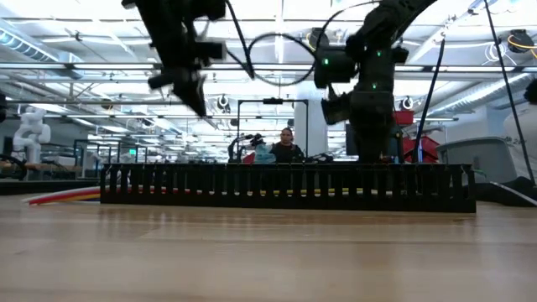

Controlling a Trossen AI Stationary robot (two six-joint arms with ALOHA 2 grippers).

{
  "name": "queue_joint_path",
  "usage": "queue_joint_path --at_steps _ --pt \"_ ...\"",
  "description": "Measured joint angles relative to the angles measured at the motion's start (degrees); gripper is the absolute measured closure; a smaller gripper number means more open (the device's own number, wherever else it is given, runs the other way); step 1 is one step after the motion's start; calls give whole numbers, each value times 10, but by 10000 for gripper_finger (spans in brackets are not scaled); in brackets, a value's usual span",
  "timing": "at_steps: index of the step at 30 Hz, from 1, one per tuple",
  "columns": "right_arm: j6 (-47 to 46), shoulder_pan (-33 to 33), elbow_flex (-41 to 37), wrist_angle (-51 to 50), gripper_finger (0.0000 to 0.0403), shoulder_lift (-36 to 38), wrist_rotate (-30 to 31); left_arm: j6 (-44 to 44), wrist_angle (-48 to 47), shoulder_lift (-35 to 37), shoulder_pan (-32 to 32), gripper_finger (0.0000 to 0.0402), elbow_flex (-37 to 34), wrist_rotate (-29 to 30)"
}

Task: Ziptie cables
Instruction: Close the black cable duct cover

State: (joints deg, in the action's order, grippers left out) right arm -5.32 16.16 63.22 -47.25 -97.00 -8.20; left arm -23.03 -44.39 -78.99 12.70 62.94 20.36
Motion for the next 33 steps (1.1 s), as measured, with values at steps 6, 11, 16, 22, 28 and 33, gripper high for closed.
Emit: queue_joint_path --at_steps 6,11,16,22,28,33 --pt "6 -29 76 -73 401 33 149 90 22 98 80 402 13 -173" --pt "6 -61 145 -115 402 39 215 137 20 135 121 401 13 -241" --pt "9 -80 186 -156 402 40 227 148 24 142 132 401 13 -274" --pt "4 -88 194 -192 403 40 248 128 32 142 144 401 12 -254" --pt "14 -88 194 -205 403 45 255 157 36 149 183 401 12 -265" --pt "5 -88 194 -208 403 74 270 208 44 185 225 401 12 -318"
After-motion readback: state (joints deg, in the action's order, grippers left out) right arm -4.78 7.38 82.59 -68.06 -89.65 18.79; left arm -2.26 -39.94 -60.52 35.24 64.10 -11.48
